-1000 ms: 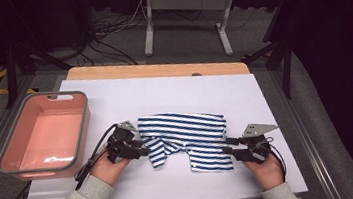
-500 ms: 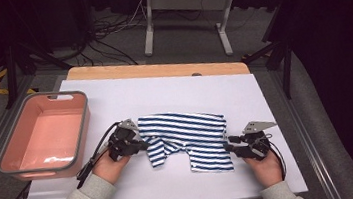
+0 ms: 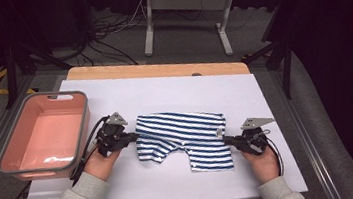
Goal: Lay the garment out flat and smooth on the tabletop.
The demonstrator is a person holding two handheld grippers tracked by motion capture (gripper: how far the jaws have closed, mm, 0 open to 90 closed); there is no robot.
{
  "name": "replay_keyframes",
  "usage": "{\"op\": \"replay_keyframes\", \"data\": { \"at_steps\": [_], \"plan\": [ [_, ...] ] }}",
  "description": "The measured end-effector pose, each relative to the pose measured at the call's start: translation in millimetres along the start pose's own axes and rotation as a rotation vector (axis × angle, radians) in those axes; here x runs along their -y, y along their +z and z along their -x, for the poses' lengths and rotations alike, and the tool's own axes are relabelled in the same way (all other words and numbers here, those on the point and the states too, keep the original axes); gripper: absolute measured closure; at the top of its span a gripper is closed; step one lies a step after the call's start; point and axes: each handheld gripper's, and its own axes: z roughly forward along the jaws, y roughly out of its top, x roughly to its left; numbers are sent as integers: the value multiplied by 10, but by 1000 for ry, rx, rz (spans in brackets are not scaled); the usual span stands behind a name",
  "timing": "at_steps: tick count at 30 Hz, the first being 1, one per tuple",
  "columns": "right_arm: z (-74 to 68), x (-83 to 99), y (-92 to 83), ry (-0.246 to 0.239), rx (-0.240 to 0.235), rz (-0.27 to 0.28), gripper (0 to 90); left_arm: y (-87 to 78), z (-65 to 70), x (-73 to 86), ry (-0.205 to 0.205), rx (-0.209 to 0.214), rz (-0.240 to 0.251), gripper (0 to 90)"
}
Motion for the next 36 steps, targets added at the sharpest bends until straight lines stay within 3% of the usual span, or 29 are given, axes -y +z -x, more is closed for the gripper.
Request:
{"op": "replay_keyframes", "data": {
  "at_steps": [1,5,6,7,9,10,11,12,14,15,16,18,19,20,21,23,28,29,30,31,36],
  "plan": [
    [1,-20,-37,-10,26,22,893,13,14,-14,13,-42,-11,875],
    [-1,-47,-62,-19,60,43,892,68,14,-26,24,-81,-35,854],
    [-1,-47,-62,-19,60,43,892,84,3,-20,17,-94,-41,854],
    [-11,-46,-41,-31,73,29,888,71,-27,-8,-8,-112,-55,789],
    [-15,-38,-26,-38,76,13,869,49,-35,-2,-23,-108,-47,766],
    [-16,-32,-29,-35,80,17,817,-7,-46,7,-51,-100,-26,739],
    [-17,-28,-40,-31,87,27,765,-7,-46,7,-51,-100,-26,714],
    [-17,-26,-52,-29,88,33,732,-57,-40,16,-59,-70,3,700],
    [-28,-23,-86,-25,84,44,696,-103,19,11,-22,-5,40,692],
    [-28,-23,-86,-25,84,44,696,-103,19,11,-22,-5,40,699],
    [-36,-20,-104,-30,79,49,690,-120,65,3,16,31,53,699],
    [-54,-15,-130,-32,67,61,678,-125,169,-21,79,91,60,718],
    [-68,-17,-136,-31,50,67,675,-99,235,-48,103,142,65,723],
    [-76,-19,-134,-33,44,68,671,-99,235,-48,103,142,65,721],
    [-83,-20,-130,-35,35,69,662,-56,268,-63,111,214,64,713],
    [-99,-24,-119,-37,16,66,651,-5,297,-71,124,251,44,700],
    [-136,-32,-87,-57,-26,61,594,99,361,-80,173,300,-7,684],
    [-149,-34,-81,-63,-42,60,588,149,403,-79,215,301,-49,685],
    [-149,-34,-81,-63,-42,60,588,149,403,-79,215,301,-49,685],
    [-184,-39,-72,-81,-63,52,588,199,431,-70,242,305,-82,685],
    [-257,-54,-47,-108,-114,45,590,292,452,-70,270,325,-125,681]
  ]
}}
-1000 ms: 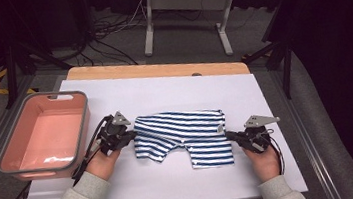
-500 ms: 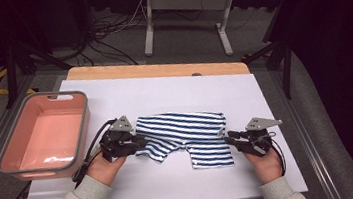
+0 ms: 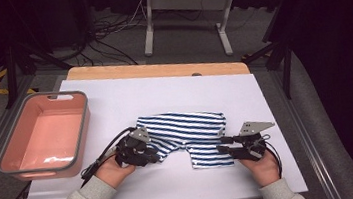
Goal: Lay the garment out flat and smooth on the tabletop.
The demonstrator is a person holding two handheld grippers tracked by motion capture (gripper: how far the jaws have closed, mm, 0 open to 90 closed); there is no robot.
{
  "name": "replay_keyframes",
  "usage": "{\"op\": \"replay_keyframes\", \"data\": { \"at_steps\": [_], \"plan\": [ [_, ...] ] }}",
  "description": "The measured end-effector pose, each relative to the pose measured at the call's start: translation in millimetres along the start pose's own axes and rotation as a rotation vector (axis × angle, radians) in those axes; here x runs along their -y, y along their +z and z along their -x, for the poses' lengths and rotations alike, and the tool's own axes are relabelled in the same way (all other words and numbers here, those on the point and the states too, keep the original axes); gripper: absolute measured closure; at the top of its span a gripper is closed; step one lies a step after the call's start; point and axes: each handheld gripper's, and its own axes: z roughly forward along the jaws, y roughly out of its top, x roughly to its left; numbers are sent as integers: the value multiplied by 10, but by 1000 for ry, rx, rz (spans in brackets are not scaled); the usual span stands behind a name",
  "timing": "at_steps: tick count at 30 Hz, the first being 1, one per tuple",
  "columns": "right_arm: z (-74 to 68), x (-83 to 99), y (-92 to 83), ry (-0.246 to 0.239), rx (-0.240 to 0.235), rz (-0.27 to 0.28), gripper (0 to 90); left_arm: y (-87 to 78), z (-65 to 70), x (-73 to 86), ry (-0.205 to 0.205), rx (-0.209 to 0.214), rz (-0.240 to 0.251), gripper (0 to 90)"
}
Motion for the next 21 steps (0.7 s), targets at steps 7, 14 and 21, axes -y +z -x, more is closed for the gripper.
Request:
{"op": "replay_keyframes", "data": {
  "at_steps": [7,14,21],
  "plan": [
    [-63,-1,72,-15,-112,-36,577,132,19,-3,36,-29,-93,686],
    [-208,-7,232,-101,-198,-105,607,161,1,-14,-1,-66,-87,887],
    [-320,-1,364,-181,-205,-163,690,160,11,-18,-22,3,-91,894]
  ]
}}
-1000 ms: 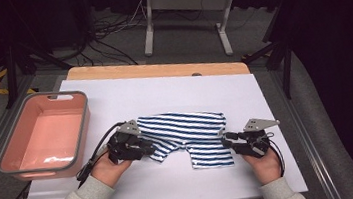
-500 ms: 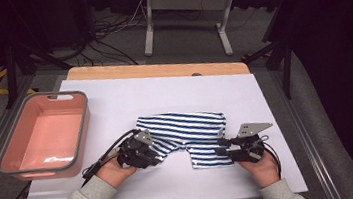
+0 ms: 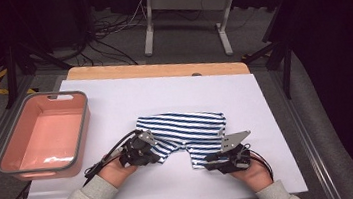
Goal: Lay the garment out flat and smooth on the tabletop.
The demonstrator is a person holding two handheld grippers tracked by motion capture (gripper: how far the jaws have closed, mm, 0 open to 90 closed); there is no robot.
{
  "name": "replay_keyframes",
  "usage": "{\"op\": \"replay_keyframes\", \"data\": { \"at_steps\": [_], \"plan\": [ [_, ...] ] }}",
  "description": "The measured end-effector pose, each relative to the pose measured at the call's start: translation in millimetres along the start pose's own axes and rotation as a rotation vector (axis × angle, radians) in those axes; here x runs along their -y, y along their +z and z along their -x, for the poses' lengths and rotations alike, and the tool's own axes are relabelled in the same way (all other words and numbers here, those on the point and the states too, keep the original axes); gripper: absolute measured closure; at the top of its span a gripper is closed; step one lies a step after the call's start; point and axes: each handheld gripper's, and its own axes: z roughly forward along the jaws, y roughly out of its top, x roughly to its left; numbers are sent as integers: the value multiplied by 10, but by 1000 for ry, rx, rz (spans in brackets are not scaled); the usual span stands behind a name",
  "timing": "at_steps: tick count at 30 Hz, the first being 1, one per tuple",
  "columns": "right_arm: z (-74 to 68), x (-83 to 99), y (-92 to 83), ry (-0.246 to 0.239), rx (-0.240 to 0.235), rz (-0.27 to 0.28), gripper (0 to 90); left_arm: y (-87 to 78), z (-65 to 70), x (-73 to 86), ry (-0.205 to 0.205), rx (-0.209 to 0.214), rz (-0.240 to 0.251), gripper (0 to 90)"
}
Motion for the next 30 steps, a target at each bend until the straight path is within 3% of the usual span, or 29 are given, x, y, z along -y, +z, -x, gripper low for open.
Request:
{"op": "replay_keyframes", "data": {
  "at_steps": [3,5,9,13,15,18,20,21,23,24,25,26,28,29,30],
  "plan": [
    [-10,-21,4,-20,23,-12,880,-5,45,-16,10,65,7,894],
    [-23,-29,8,-27,26,-17,889,-15,69,-25,14,77,2,894],
    [-44,-40,-14,-38,14,-27,899,-15,103,-37,22,84,-9,894],
    [-89,-54,-83,-42,-18,-23,899,-30,161,-45,32,126,-18,894],
    [-175,-72,-158,-58,-51,-29,898,-49,286,-47,66,155,-30,893],
    [-237,-66,-193,-61,-76,-31,898,-75,361,-31,76,163,-22,893],
    [-322,-48,-235,-65,-113,-46,897,-104,427,11,75,203,-29,892],
    [-322,-48,-235,-65,-113,-46,897,-104,427,11,75,203,-29,891],
    [-371,-31,-253,-66,-164,-60,896,-98,468,35,83,228,-35,890],
    [-373,-28,-254,-70,-176,-66,896,-73,494,39,108,263,-42,889],
    [-373,-28,-254,-70,-176,-66,896,-73,494,39,108,263,-42,888],
    [-351,-24,-251,-61,-211,-72,892,-58,497,36,121,295,-47,885],
    [-339,-22,-244,-55,-224,-77,890,-64,481,35,129,298,-40,884],
    [-328,-17,-249,-53,-209,-63,808,-74,468,38,119,289,-23,794],
    [-328,-17,-249,-53,-209,-63,808,-99,435,41,101,280,-6,794]
  ]
}}
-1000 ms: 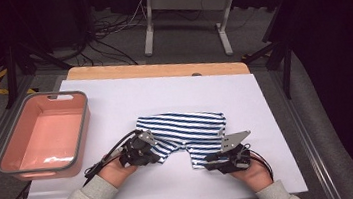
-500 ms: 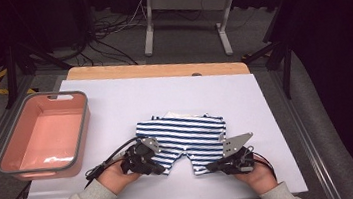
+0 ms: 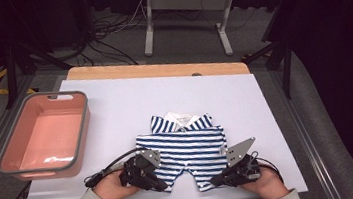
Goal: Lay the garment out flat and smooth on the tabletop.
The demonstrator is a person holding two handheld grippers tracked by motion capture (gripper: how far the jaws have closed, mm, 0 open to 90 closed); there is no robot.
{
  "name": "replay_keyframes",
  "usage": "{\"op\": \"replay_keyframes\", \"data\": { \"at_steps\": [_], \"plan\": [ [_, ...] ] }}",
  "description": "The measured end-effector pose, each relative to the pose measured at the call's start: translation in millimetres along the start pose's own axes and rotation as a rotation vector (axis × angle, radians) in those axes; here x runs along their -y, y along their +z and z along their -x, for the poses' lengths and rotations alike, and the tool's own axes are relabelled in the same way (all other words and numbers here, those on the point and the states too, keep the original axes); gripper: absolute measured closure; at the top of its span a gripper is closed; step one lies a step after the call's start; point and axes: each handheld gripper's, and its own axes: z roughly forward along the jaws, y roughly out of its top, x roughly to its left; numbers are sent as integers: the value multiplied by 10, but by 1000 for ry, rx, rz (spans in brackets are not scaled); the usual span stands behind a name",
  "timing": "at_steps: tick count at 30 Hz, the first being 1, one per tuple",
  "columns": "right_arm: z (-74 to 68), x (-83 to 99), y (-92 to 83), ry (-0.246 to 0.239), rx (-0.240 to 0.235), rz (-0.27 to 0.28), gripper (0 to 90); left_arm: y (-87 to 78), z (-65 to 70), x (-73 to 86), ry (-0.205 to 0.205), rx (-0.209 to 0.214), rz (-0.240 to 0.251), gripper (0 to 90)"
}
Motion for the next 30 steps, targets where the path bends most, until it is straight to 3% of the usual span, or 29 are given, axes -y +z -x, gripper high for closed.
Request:
{"op": "replay_keyframes", "data": {
  "at_steps": [1,3,5,6,7,8,11,12,14,15,18,21,22,23,24,25,26,28,29,30],
  "plan": [
    [10,0,-15,3,14,19,762,-34,-31,11,-15,7,25,766],
    [42,-3,-80,20,53,78,690,-153,-81,33,-51,-61,104,718],
    [86,6,-162,36,125,135,630,-223,-119,46,-83,-117,156,631],
    [106,14,-193,46,155,157,616,-268,-153,59,-99,-161,184,606],
    [174,48,-271,76,226,201,590,-347,-201,99,-136,-267,201,549],
    [174,48,-271,76,226,201,590,-347,-201,99,-136,-267,201,556],
    [331,145,-382,160,373,242,566,-446,-273,193,-194,-354,221,555],
    [368,169,-400,181,403,241,570,-501,-309,253,-218,-395,235,554],
    [437,213,-424,213,446,245,569,-527,-338,277,-231,-407,242,543],
    [469,230,-433,230,464,247,572,-554,-388,312,-266,-433,252,537],
    [529,247,-435,250,481,245,577,-551,-444,334,-283,-448,252,518],
    [649,247,-380,274,472,240,631,-514,-578,344,-312,-411,260,489],
    [649,247,-380,274,472,240,631,-514,-578,344,-312,-411,260,536],
    [674,241,-358,281,468,230,697,-504,-602,343,-311,-400,257,536],
    [691,233,-338,289,462,217,777,-496,-624,344,-307,-368,245,655],
    [687,214,-320,288,456,199,855,-488,-627,345,-305,-350,240,842],
    [667,208,-324,283,442,197,866,-474,-597,339,-289,-324,210,892],
    [598,200,-351,269,419,193,874,-472,-577,337,-283,-314,201,895],
    [598,200,-351,269,419,193,874,-475,-555,337,-276,-298,191,895],
    [524,201,-394,262,388,197,877,-478,-498,342,-262,-271,176,896]
  ]
}}
